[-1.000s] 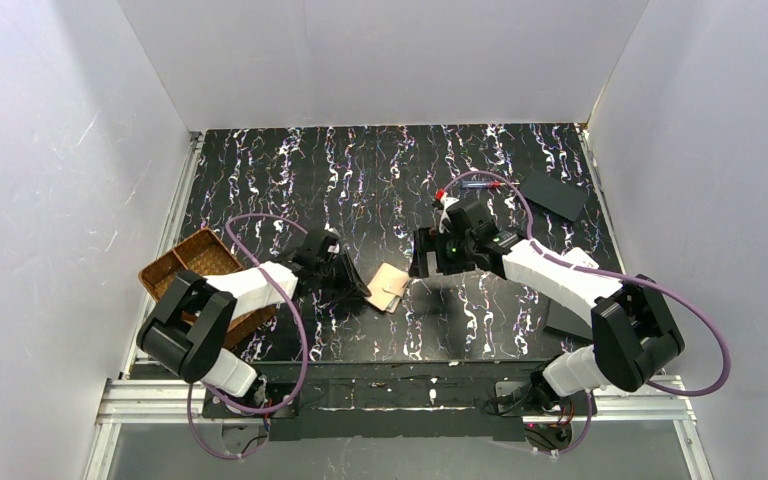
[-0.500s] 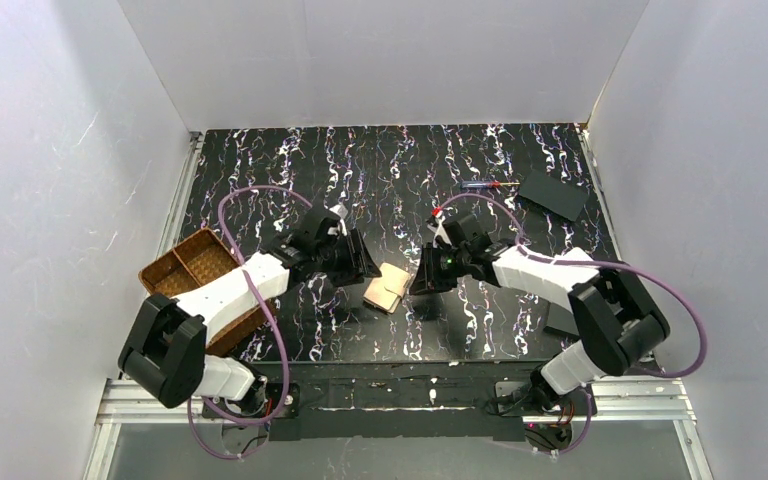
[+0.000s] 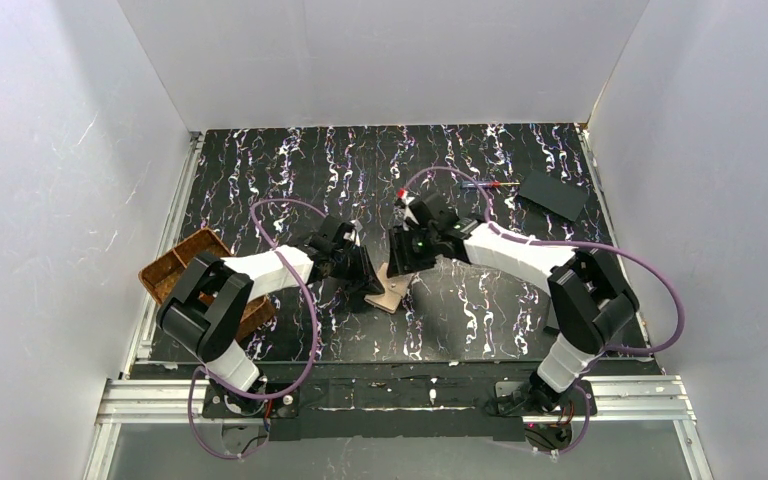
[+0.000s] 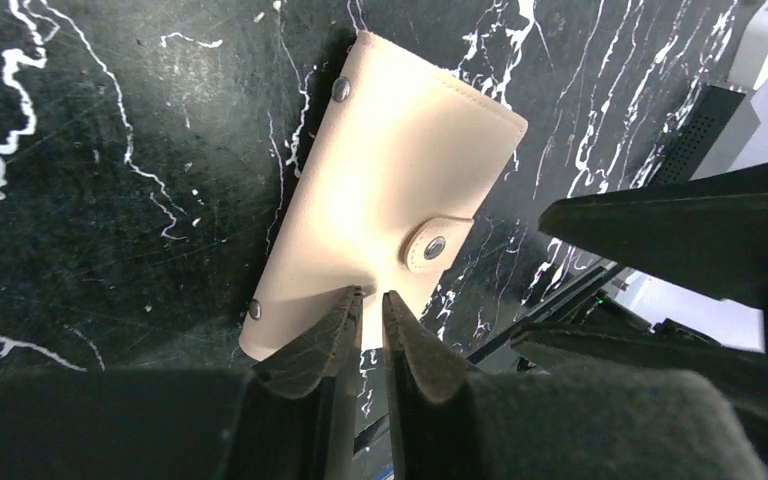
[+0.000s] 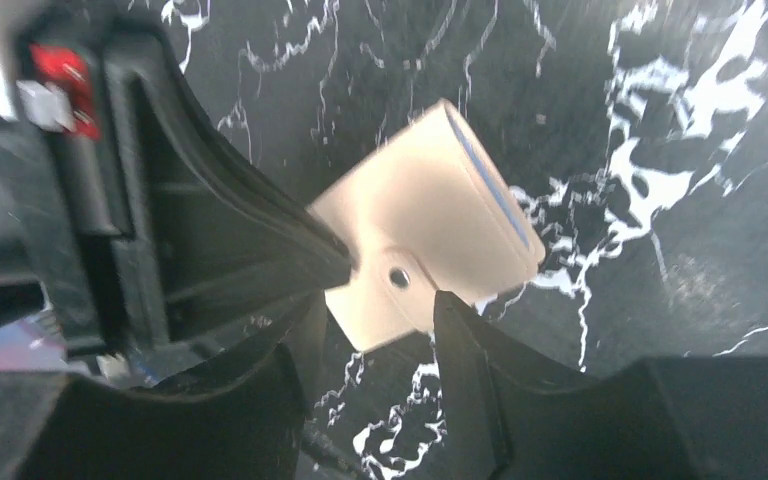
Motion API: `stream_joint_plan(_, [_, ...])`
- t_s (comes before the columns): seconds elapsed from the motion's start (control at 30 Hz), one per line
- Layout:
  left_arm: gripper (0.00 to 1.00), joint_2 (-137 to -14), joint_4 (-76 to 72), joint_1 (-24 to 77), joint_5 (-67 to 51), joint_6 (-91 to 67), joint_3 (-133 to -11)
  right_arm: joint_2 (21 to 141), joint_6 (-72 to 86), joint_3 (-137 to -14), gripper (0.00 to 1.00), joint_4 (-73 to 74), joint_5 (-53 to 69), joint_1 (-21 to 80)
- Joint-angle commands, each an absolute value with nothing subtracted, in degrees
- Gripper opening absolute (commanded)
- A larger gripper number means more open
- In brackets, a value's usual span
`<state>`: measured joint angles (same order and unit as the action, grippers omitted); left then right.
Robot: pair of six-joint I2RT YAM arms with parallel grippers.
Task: Put the credit cards into the card holder
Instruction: Move the card holder to the center of the board, then open the card holder at the center of the board.
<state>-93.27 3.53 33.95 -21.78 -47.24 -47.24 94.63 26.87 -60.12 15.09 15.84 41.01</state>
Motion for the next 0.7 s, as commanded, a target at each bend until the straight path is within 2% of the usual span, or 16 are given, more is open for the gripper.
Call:
stream_joint_plan(0.0, [0.12,-93.75,-1.27,34.54,-22.24,-51.03,-42.24,97.85,25.0,-68.55,0.55,27.08,-2.75,45.45])
stream_joint_plan(0.17, [0.04,-94.47,-3.78,34.82,-22.28,-55.31,-39.88,99.35,34.11,-70.99,0.6,32.27,-16.36,50.54])
stream_joint_plan(0.37, [0.02,-93.63,-3.29,35.06,-19.83,-56.69,-38.28,103.47,39.52,-76.11,0.62,38.31,-28.73,55.74])
stream_joint_plan(0.67, [0.0,-95.61,-3.35,35.27,-19.49,-59.99,-37.38,109.49,41.24,-80.27,0.63,42.12,-34.27,59.13])
